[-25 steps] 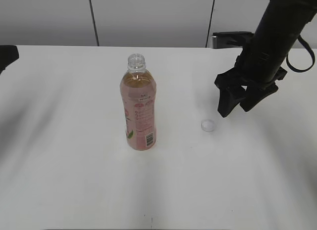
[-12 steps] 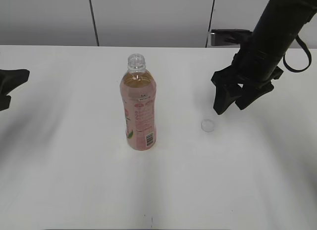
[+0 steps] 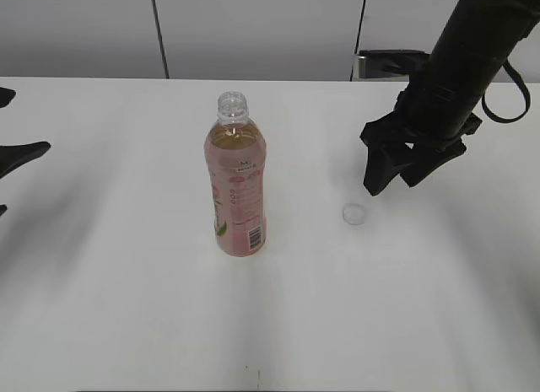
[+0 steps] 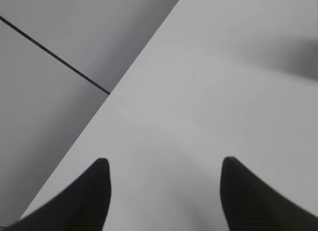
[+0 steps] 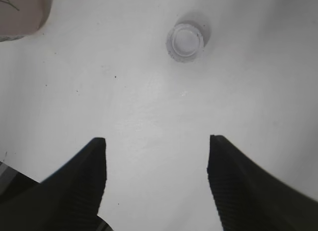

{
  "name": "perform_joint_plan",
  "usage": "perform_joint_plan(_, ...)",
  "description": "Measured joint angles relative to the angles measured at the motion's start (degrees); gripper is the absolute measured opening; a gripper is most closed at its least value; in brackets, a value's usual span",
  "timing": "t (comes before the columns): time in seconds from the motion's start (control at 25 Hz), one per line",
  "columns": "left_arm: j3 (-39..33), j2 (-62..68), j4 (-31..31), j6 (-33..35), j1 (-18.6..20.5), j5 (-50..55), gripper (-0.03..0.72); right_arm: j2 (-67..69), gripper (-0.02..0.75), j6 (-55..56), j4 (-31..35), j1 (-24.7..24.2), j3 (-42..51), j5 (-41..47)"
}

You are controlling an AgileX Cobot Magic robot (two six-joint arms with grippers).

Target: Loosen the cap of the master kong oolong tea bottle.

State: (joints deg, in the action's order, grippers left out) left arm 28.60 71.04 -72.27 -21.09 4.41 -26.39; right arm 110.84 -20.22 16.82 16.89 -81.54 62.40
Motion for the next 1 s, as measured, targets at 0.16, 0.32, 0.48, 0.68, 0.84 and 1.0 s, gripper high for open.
perform_joint_plan(0.16, 0.0, -1.5, 0.3, 0.4, -0.1, 7.4, 0.375, 0.0, 0.483, -0.2, 0.0, 0.0, 0.0, 0.0)
perform_joint_plan(0.32, 0.0, -5.4, 21.6, -2.4, -0.4, 18.0, 0.347, 0.0, 0.483, -0.5, 0.0, 0.0, 0.0, -0.2)
perform_joint_plan(0.48, 0.1, -9.6, 40.3, -2.9, -0.5, 29.1, 0.347, 0.0, 0.483, -0.6, 0.2, 0.0, 0.0, 0.0)
perform_joint_plan(0.68, 0.8, -18.1, 57.9, 1.7, -0.5, 45.5, 0.345, 0.0, 0.483, -0.8, 1.9, 0.0, 0.0, 1.0)
perform_joint_plan(0.84, 0.9, -29.2, 71.1, 12.3, -0.5, 56.3, 0.344, 0.0, 0.483, -0.7, 3.4, 0.0, 0.0, 1.8)
perform_joint_plan(1.0, 1.0, -37.9, 73.6, 14.4, -0.5, 66.0, 0.344, -2.1, 0.475, -0.1, 3.5, 0.0, 1.6, 2.5)
